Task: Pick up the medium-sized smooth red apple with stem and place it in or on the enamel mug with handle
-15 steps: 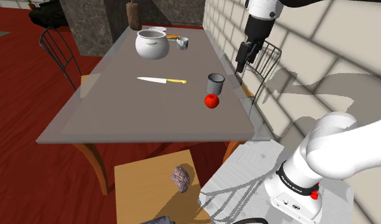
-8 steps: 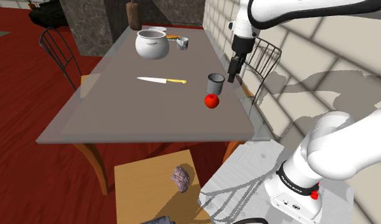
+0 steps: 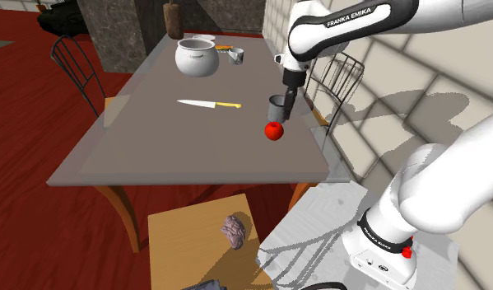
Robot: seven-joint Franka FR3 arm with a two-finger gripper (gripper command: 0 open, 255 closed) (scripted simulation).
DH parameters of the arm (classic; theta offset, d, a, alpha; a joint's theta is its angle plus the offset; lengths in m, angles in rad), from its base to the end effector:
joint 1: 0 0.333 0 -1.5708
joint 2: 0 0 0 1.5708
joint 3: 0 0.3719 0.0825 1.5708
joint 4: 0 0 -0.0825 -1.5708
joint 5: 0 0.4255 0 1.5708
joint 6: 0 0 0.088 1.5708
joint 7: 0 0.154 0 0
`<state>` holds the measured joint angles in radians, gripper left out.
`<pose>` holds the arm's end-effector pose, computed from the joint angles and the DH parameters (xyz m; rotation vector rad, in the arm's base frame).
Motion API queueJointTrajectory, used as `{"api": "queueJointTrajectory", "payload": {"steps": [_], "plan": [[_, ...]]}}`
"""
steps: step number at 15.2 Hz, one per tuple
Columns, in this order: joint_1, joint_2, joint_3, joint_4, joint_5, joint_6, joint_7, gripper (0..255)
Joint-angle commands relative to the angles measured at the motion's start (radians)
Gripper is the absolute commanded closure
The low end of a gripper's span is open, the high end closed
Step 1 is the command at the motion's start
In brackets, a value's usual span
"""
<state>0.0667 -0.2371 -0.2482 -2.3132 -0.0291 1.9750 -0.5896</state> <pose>0.4691 -0.0908 0.4144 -2.9983 -0.6560 0.1354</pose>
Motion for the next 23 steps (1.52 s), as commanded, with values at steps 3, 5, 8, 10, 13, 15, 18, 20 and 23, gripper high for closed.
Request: {"api": "queueJointTrajectory", "payload": {"steps": [3,5,8,10,13,15,18,20,23], "plan": [[0.012,0.154,-0.03,0.049,0.05,0.056,-0.146,0],[0.011,0.163,-0.029,0.03,0.053,0.084,-0.148,0],[0.012,0.178,-0.029,0.003,0.058,0.125,-0.152,0],[0.012,0.19,-0.029,-0.014,0.062,0.153,-0.155,0],[0.013,0.193,-0.029,-0.019,0.064,0.161,-0.156,0],[0.013,0.193,-0.029,-0.018,0.064,0.161,-0.156,0],[0.013,0.193,-0.029,-0.018,0.064,0.161,-0.156,0],[0.013,0.193,-0.029,-0.018,0.064,0.161,-0.156,255],[0.013,0.193,-0.029,-0.018,0.064,0.161,-0.156,255]]}}
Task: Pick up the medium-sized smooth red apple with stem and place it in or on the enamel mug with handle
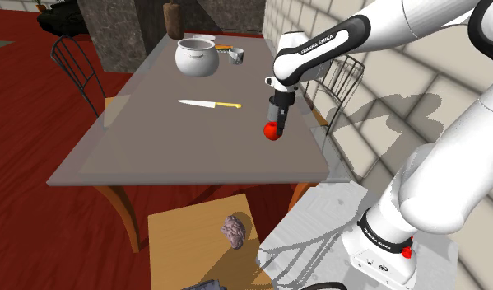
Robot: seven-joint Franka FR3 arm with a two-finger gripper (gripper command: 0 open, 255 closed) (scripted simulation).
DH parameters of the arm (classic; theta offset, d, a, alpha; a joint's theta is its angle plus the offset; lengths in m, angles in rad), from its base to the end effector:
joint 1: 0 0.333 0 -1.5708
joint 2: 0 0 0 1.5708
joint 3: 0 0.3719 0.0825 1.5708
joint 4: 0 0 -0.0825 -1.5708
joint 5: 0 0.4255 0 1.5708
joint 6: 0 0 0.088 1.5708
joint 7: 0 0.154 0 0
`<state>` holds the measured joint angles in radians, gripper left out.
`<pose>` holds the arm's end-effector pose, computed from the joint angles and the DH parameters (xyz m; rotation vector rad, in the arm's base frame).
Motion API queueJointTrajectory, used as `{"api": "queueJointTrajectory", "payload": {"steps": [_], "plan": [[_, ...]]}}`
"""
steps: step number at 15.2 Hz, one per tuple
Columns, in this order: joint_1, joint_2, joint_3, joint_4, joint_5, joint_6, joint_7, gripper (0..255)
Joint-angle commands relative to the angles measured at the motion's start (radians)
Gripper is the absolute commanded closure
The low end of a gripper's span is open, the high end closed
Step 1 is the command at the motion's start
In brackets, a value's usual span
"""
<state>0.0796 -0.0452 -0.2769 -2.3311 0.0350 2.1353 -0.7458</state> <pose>0.4957 -0.0959 0.3253 -2.9259 -0.7920 0.1784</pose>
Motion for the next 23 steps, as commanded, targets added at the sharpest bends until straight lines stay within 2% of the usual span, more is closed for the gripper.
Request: {"api": "queueJointTrajectory", "payload": {"steps": [1,5,23], "plan": [[0.0,0.001,-0.001,-0.001,0.0,0.001,0.0,255],[0.0,0.001,0.0,-0.001,0.0,0.001,0.0,255],[-0.001,-0.115,0.009,0.133,-0.034,-0.244,0.035,255]]}}
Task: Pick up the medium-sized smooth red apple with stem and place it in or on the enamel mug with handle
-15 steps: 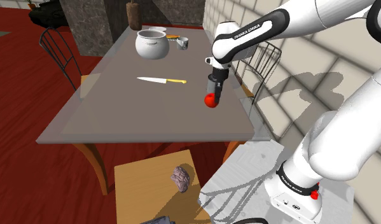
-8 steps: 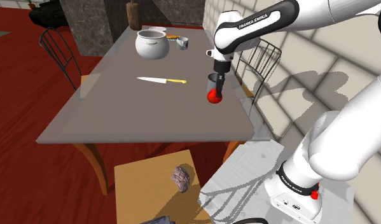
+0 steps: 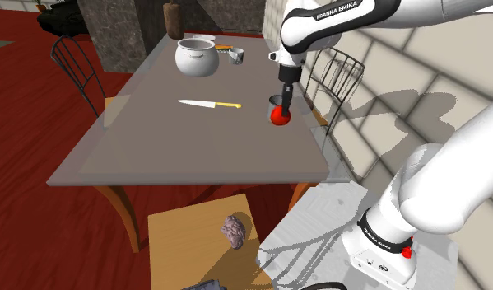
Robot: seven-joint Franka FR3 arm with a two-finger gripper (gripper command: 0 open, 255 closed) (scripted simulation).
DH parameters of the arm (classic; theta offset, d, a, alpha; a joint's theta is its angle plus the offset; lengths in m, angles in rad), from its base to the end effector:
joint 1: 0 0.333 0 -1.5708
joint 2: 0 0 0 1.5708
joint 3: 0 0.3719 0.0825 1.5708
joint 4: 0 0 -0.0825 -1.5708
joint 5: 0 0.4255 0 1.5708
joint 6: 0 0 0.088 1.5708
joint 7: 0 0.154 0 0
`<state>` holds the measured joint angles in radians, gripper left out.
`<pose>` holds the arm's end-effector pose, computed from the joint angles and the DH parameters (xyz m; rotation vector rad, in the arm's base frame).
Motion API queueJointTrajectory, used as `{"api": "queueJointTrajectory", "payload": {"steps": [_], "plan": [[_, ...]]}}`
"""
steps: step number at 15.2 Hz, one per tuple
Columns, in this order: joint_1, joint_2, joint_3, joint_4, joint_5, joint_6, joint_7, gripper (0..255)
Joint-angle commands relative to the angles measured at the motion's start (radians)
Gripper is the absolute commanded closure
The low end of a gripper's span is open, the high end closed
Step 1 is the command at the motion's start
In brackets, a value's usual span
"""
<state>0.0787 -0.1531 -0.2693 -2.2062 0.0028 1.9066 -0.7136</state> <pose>0.4956 -0.0974 0.4209 -2.9264 -0.7910 0.1792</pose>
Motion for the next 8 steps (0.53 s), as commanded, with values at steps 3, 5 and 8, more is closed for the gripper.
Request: {"api": "queueJointTrajectory", "payload": {"steps": [3,5,8], "plan": [[0.0,-0.019,0.003,0.037,-0.004,-0.056,0.006,255],[0.001,-0.026,0.004,0.057,-0.006,-0.083,0.008,255],[0.001,-0.035,0.006,0.089,-0.007,-0.123,0.011,255]]}}
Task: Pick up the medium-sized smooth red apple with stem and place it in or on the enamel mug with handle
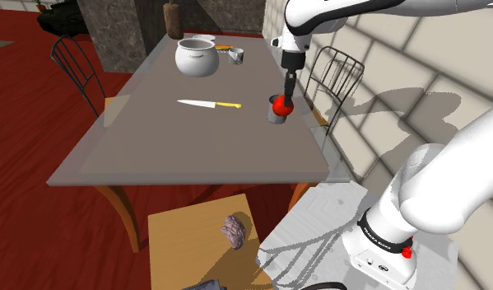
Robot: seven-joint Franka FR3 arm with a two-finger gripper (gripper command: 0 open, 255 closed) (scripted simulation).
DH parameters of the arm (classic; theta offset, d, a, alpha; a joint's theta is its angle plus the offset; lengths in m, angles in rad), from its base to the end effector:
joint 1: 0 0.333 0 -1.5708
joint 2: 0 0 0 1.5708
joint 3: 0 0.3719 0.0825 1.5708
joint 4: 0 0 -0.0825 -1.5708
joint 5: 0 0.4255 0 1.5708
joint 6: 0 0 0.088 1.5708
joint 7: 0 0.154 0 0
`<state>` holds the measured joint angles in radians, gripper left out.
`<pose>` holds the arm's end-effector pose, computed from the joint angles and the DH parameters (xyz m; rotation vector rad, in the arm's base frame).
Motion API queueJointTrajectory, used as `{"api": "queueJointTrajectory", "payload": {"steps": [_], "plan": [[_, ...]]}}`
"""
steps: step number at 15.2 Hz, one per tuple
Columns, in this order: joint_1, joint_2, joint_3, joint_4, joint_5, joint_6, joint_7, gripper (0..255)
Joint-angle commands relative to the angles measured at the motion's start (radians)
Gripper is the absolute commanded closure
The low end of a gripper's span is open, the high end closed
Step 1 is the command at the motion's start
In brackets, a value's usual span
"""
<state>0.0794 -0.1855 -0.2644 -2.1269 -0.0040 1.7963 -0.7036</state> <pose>0.4952 -0.0976 0.4681 -2.9266 -0.7908 0.1790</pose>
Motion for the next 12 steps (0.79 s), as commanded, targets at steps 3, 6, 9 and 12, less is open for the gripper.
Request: {"api": "queueJointTrajectory", "payload": {"steps": [3,6,9,12], "plan": [[0.001,-0.009,0.002,0.044,-0.001,-0.053,0.004,255],[0.001,-0.014,0.004,0.08,-0.002,-0.094,0.006,255],[-0.013,0.041,-0.023,0.153,0.002,-0.114,-0.039,255],[-0.038,0.131,-0.061,0.263,0.015,-0.139,-0.108,255]]}}
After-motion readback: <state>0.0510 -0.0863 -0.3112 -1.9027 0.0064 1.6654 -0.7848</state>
